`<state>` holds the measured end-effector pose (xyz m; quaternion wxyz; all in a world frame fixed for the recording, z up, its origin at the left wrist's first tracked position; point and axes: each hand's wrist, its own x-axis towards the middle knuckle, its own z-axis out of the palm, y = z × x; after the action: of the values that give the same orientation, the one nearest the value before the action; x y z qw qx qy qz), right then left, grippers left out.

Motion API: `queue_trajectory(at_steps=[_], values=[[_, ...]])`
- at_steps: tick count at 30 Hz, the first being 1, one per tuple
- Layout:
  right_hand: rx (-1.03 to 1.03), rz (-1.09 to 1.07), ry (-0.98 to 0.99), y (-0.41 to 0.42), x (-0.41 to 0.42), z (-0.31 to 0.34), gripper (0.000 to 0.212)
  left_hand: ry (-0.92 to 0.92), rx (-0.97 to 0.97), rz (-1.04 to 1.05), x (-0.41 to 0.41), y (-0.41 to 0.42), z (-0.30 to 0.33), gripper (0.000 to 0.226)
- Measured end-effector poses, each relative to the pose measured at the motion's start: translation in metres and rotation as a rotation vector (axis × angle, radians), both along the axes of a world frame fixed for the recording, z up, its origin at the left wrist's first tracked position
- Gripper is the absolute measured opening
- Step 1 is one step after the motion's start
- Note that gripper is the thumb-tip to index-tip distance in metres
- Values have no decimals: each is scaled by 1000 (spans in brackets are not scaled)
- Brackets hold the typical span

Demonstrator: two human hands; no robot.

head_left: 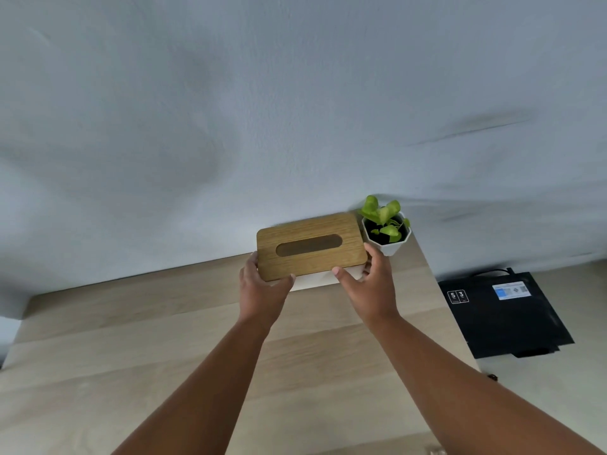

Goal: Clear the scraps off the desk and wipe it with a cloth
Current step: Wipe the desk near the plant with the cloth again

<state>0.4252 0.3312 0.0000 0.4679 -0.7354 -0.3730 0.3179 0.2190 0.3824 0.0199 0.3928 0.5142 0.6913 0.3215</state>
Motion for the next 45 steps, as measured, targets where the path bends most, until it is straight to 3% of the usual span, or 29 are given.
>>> queue_trajectory(at_steps=[23, 34, 45], values=[[53, 141, -56, -29, -167, 26, 85, -13, 38, 189, -166, -56, 24, 88], [56, 118, -41, -15, -263, 33, 83, -43, 74, 176, -257, -35, 30, 87], [26, 96, -48, 18, -289, 13, 79, -71, 51, 131, -287, 5, 5, 93]])
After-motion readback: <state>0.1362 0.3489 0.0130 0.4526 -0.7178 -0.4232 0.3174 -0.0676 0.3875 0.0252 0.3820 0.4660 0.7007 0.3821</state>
